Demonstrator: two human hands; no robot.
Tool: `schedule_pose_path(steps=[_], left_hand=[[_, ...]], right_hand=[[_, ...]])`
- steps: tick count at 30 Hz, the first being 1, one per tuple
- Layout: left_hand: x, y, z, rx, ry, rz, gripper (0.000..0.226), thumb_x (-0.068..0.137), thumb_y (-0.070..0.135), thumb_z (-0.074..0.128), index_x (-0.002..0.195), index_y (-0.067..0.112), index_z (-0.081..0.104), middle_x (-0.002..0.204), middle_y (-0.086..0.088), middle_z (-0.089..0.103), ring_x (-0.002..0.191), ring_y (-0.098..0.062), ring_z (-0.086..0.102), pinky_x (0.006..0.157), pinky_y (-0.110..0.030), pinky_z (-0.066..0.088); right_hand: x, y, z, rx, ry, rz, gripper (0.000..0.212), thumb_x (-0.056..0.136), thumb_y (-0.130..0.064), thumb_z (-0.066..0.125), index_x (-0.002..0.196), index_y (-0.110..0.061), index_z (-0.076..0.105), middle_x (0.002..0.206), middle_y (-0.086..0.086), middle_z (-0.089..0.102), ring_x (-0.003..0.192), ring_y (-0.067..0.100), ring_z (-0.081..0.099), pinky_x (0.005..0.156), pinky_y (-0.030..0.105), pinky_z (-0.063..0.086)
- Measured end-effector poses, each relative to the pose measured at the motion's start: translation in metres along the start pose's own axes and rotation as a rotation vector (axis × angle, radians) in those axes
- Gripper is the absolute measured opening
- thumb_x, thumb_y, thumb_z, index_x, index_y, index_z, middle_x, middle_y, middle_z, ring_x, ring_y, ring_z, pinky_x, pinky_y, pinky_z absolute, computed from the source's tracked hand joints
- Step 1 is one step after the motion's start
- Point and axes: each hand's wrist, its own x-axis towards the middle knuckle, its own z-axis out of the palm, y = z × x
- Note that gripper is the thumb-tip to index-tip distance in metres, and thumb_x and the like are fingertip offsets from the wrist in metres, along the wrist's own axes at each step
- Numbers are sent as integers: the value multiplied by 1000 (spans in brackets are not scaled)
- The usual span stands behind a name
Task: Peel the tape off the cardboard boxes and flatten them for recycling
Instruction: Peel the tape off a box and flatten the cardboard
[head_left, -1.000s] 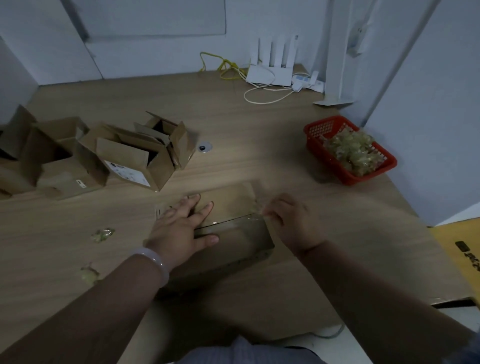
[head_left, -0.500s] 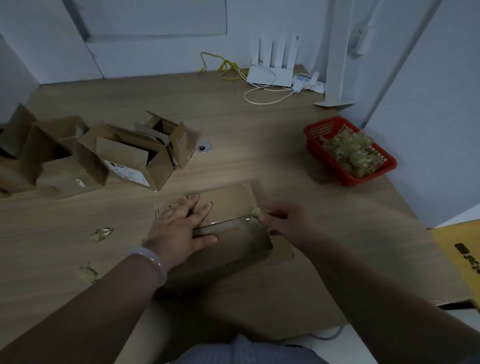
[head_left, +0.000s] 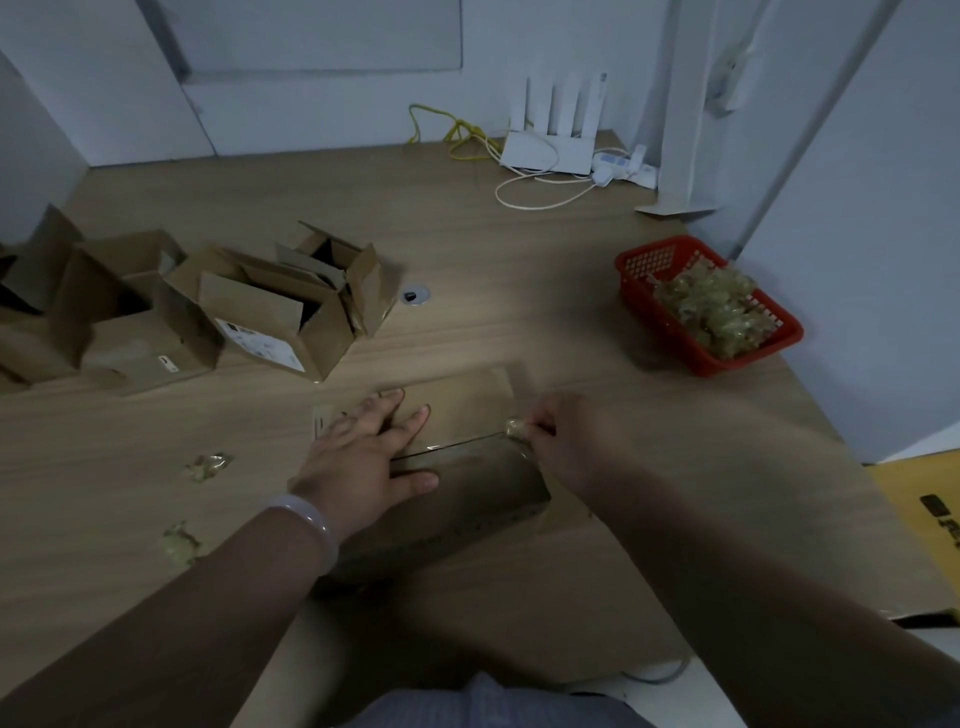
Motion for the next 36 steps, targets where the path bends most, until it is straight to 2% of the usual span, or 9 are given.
schedule_pose_path(steps=[7,12,15,19,22,25,29,32,36], left_hand=[[-1,2,-4,-2,-8,12,81,80,71,48,148,45,13,160,12,-4,146,-12,-2,117,-31,6],[0,4,-7,5,-29,4,81,81,71,49,149,45,12,159,13,-5,146,-12,-3,116,-29,4],[0,5,-6,13,-34,-1,81,81,71,47,149,45,11,159,14,-7,146,-12,-3,117,-31,4],[0,5,-5,11,-31,-11,81,80,72,47,148,46,11,159,13,-6,146,-13,-3,119,-33,7],[1,4,-4,-6,-35,-10,81,80,72,48,148,46,12,159,13,-6,146,-13,-3,119,-33,6],[0,4,-4,-14,-27,-9,81,80,72,48,148,46,13,159,13,-5,146,-14,-3,119,-34,6],[-1,6,-5,5,-19,1,81,81,72,47,149,44,12,160,11,-5,147,-14,-3,119,-34,7],[-2,7,-5,17,-27,0,81,81,71,47,149,44,11,160,11,-6,147,-14,-3,119,-34,7],[-3,9,-8,16,-45,-6,81,82,69,48,149,44,11,160,11,-7,147,-15,-3,119,-33,6]], right_hand=[[-5,-3,-6,203,-60,29,24,85,-25,69,64,-16,61,59,-2,59,59,10,55,56,30,42],[-5,-2,-8,559,-125,200,17,82,-24,73,66,-21,69,56,-8,65,54,-1,58,48,17,46],[-7,1,-3,625,-86,256,14,84,-24,70,71,-21,71,62,-5,68,63,7,64,53,22,51],[-7,8,-4,481,-7,228,17,89,-35,62,76,-32,72,70,-10,70,66,10,68,65,36,60],[-8,7,-5,389,-61,168,4,79,-36,73,79,-39,70,76,-15,70,70,6,68,69,33,58],[-10,3,-1,223,-62,96,14,74,-29,79,73,-32,65,71,-17,66,72,-3,61,64,21,47],[-5,-6,-3,-118,-74,-37,22,88,-34,64,71,-20,64,71,-3,64,66,13,56,59,30,43],[-1,-10,-3,-156,-103,-54,32,91,-34,59,63,-20,51,66,-2,55,63,16,53,57,30,40],[4,-13,-6,-111,-170,-85,23,92,-23,58,71,-15,61,71,2,60,72,20,59,66,32,45]])
